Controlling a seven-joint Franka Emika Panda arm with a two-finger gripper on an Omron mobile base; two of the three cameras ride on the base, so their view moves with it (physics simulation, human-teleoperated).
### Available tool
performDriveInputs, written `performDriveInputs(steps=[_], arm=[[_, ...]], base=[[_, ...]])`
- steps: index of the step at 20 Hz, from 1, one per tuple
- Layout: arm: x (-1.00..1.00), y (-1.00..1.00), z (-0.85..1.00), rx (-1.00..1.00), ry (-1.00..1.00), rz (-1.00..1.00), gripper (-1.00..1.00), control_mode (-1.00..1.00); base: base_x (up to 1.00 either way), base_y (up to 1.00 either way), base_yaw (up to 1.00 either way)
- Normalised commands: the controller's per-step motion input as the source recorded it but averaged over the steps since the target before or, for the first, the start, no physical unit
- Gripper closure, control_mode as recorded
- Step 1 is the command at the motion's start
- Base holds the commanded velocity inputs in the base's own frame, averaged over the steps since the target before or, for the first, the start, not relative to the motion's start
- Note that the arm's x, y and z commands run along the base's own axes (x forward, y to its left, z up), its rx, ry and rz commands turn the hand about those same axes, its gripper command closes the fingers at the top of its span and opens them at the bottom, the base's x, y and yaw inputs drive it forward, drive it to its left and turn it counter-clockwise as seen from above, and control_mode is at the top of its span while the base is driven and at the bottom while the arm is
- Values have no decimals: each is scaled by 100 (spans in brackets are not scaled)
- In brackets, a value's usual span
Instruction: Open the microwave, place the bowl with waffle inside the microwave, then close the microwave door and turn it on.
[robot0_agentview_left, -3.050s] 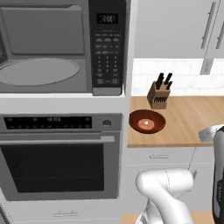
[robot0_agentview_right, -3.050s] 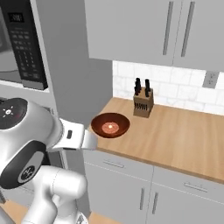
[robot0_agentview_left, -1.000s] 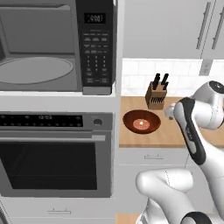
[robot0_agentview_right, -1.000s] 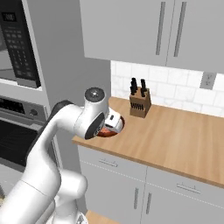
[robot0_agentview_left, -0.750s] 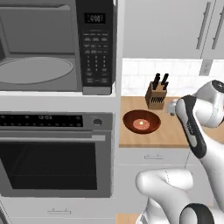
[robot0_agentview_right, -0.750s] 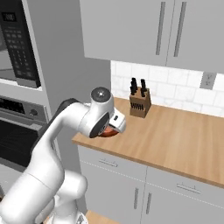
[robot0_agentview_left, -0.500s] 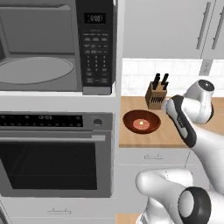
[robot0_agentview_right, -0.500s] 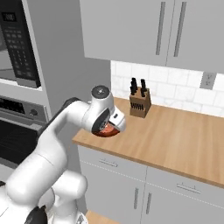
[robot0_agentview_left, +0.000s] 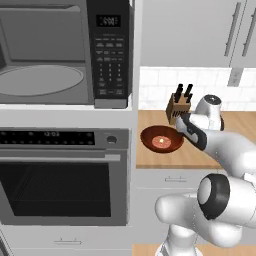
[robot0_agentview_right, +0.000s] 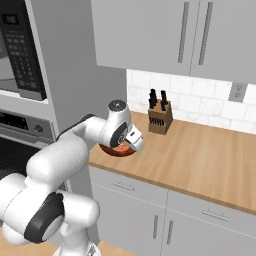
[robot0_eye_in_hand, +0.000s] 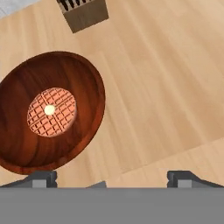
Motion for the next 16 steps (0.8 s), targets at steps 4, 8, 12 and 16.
performDriveInputs(steps=[4,8,12,16], arm=[[28,0,-47,0,8,0,-100,-100],[40,0,-41,4,8,0,-100,-100],[38,0,-15,2,12,0,-100,-100],[46,0,-15,0,11,0,-100,-100]], base=[[0,0,0],[0,0,0],[0,0,0],[0,0,0]])
